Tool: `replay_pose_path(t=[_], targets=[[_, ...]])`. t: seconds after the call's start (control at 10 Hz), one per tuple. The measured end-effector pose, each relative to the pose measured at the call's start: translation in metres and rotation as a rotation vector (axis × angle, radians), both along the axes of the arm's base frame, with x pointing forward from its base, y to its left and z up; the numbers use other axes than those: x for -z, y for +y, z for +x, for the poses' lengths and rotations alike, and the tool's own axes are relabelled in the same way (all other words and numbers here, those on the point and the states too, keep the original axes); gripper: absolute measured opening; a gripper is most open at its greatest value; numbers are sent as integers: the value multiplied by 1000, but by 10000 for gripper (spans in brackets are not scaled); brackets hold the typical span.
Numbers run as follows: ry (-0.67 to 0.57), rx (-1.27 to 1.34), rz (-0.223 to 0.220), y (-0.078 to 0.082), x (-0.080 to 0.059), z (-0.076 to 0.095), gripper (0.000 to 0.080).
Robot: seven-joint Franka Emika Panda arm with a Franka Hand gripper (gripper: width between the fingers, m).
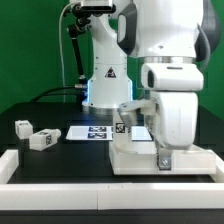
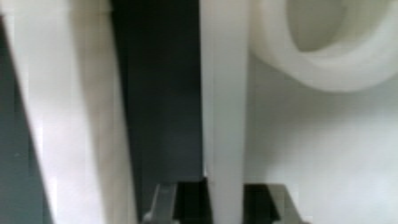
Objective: Assemble square table
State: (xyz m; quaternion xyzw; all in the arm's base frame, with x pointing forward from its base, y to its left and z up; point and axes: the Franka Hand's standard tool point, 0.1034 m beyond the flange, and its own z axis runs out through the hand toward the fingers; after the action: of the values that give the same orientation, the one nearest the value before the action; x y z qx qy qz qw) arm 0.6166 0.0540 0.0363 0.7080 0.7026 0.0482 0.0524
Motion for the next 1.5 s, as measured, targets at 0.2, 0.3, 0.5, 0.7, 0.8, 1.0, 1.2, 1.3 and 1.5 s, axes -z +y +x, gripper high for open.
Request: replay_pose_path(t=[0.2, 0.3, 0.5, 0.7, 0.8, 1.0, 1.2, 1.3, 1.5], targets=[[-3, 14, 8, 7, 7, 10, 60], [6, 13, 5, 7, 9, 13, 61], [8, 11, -13, 7, 8, 16, 61], [0, 15, -28, 7, 0, 18, 61], [-3, 18, -28, 6, -4, 20, 60], [4, 20, -28, 4, 0, 18, 59], [9, 23, -29, 2, 3, 16, 59], [10, 23, -29, 2, 3, 16, 66], [10, 23, -29, 2, 3, 16, 245]])
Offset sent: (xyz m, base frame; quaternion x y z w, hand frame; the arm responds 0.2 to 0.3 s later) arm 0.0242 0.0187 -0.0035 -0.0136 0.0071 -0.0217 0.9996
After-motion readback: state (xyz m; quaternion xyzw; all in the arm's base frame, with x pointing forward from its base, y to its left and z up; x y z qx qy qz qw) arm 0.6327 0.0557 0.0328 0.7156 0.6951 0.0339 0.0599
